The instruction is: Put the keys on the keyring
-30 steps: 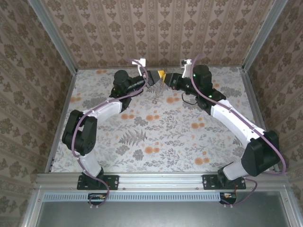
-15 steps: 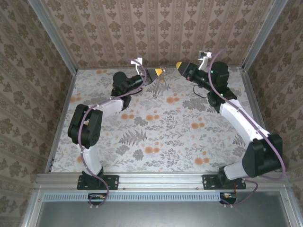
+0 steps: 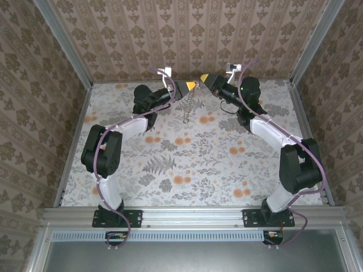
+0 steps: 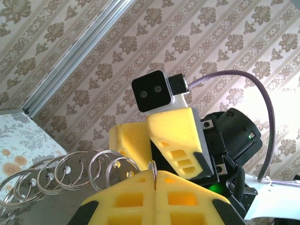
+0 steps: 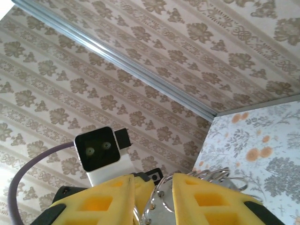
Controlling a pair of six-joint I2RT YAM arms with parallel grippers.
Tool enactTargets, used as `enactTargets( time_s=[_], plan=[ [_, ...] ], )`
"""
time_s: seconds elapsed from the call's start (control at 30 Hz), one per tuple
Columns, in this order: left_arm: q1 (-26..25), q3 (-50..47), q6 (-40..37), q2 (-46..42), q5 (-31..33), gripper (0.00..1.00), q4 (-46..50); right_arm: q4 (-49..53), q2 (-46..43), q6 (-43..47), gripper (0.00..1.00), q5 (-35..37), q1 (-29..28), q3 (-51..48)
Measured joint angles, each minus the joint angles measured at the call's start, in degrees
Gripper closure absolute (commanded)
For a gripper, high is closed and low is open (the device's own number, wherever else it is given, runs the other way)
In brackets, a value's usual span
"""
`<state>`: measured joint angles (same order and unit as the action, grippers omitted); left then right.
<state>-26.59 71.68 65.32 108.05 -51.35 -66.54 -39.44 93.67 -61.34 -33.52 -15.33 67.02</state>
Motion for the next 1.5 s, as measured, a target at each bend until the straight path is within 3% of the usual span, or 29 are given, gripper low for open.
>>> enactTargets(
  time_s=[0.43,1.07,1.33,1.5],
  plan=[
    [-0.04,0.37,-6.25,-2.49,-5.44,1.0,-1.81,-2.23,-7.19,1.03,0.74,0.04,-0.35,-6.01],
    [-1.2,2.89,-8.02,-2.69,-7.43,1.0,-2.1,-10.58,-6.36,1.11,0.73,-3.65,-1.49,-5.86],
    [-1.31,2.99,-8.13,-2.69,-7.41,1.0,-2.08,-10.58,-5.79,1.16,0.81,-4.39,-2.1,-5.84],
    [-1.31,2.99,-8.17,-2.69,-7.41,1.0,-1.99,-10.58,-5.79,1.18,0.8,-4.52,-2.19,-5.75]
  ],
)
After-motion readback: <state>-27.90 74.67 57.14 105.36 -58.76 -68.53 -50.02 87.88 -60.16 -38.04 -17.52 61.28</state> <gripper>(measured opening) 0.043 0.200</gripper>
